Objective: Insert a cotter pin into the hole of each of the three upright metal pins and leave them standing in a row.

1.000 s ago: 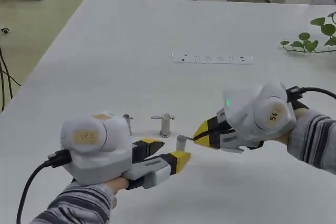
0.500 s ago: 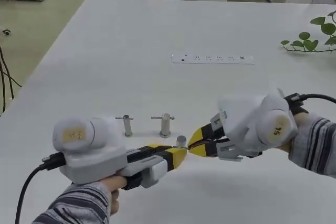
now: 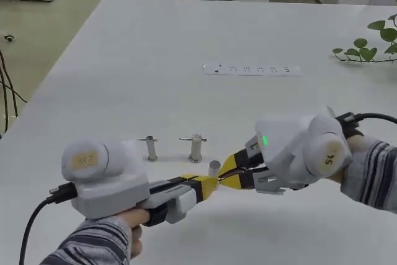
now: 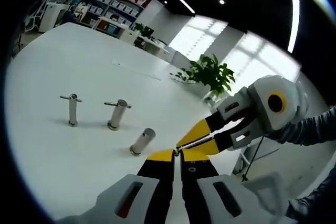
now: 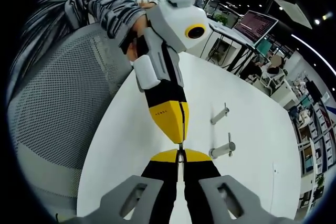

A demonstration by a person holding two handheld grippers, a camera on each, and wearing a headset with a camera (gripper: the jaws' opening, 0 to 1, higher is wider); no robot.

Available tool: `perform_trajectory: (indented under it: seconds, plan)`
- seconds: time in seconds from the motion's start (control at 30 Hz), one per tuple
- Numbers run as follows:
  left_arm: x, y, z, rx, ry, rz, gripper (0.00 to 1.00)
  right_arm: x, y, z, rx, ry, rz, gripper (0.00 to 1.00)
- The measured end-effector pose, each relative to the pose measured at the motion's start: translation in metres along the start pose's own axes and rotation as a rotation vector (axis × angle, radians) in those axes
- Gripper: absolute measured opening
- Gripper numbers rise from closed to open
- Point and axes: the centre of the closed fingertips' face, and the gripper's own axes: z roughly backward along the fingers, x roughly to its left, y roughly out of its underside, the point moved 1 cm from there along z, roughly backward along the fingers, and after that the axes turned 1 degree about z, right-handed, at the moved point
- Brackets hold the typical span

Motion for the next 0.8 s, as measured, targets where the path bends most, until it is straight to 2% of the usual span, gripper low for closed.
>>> perform_trajectory:
  seconds: [0.23,0.43,0.53,0.57,0.67,0.8]
  plan:
    - [-0.002,0.001,0.000,0.008,0.016,-0.024,0.00,0.002,0.000,0.000,0.002,-0.006,0.006,0.00]
    - [-0.004,0.001,-0.001,0.020,0.018,-0.116,0.00,0.002,0.001,0.000,-0.001,-0.010,-0.029,0.00]
    - [-0.004,0.003,0.000,0.039,0.025,-0.182,0.00,0.004,0.003,-0.001,-0.001,-0.024,-0.057,0.00]
    - [-0.005,0.004,0.001,0.053,0.032,-0.229,0.00,0.005,0.004,-0.001,-0.006,-0.030,-0.068,0.00]
    - [-0.008,0.008,0.002,0.089,0.052,-0.321,0.00,0.008,0.005,0.000,-0.023,-0.049,-0.112,0.00]
    - [-0.009,0.012,0.004,0.113,0.071,-0.405,0.00,0.011,0.006,0.001,-0.044,-0.068,-0.165,0.04]
